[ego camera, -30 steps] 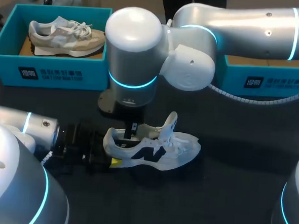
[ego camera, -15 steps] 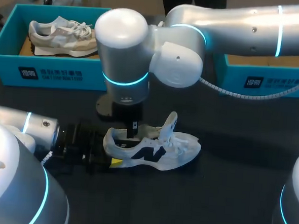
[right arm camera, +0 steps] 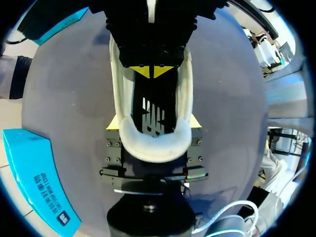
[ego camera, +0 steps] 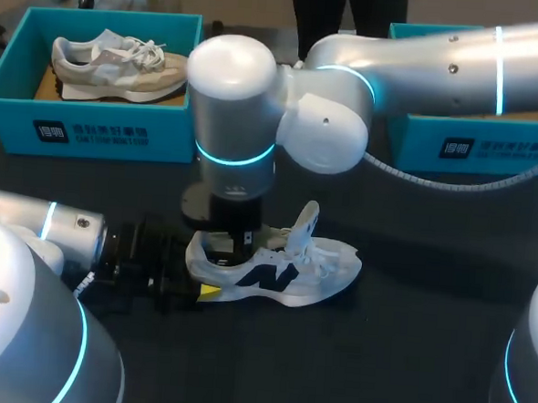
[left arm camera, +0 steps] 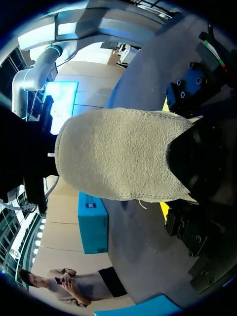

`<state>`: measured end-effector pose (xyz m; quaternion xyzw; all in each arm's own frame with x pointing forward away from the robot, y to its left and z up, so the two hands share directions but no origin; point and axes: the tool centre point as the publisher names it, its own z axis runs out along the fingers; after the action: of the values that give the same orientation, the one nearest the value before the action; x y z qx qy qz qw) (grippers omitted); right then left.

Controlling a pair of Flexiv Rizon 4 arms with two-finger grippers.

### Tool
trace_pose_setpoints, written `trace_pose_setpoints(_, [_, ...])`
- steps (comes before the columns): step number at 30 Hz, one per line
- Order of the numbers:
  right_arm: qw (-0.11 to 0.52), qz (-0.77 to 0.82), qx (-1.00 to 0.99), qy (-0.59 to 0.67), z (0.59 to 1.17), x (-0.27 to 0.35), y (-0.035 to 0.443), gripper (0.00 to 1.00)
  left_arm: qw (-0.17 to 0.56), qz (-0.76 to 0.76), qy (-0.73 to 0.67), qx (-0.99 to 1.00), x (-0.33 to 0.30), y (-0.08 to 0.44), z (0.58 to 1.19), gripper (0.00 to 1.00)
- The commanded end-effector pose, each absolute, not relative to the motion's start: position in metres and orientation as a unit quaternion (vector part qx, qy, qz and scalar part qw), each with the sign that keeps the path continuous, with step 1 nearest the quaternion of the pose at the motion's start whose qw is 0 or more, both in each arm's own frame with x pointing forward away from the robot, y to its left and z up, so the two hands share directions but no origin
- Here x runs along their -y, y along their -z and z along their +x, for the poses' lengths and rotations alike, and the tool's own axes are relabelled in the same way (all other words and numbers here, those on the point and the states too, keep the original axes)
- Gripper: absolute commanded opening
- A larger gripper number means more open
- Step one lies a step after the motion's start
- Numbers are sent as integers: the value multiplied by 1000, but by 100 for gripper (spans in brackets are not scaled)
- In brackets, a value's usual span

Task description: Take the shoe out of the shoebox, open the shoe tongue, remove and reinsert the insole, then place the shoe into the shoebox

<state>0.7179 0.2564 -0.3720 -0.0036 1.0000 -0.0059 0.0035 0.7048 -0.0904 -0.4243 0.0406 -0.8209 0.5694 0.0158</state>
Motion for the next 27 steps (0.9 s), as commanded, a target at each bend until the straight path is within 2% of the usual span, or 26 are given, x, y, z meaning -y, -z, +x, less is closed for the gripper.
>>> trace_pose_setpoints(1, [3, -4, -1000, 3, 720, -256, 379, 0, 16, 41, -568, 822, 90, 423, 705, 0])
trace_pose_setpoints(2, [4, -6, -1000, 0, 721, -256, 380, 7, 16, 41, -568, 822, 90, 423, 705, 0])
trace_pose_setpoints(3, [5, -6, -1000, 0, 721, -257, 380, 22, 16, 41, -568, 822, 90, 423, 705, 0])
trace_pose_setpoints(6, [7, -4, -1000, -1, 721, -257, 381, 31, 16, 41, -568, 822, 90, 423, 705, 0])
trace_pose_setpoints(13, [30, 3, -1000, 7, 721, -257, 384, 30, 16, 41, -568, 822, 90, 423, 705, 0])
trace_pose_setpoints(21, [44, 0, -999, 2, 725, -261, 389, 38, 16, 41, -568, 822, 90, 423, 705, 0])
trace_pose_setpoints(27, [40, -3, -999, -5, 730, -265, 397, 36, 16, 41, -568, 822, 90, 423, 705, 0])
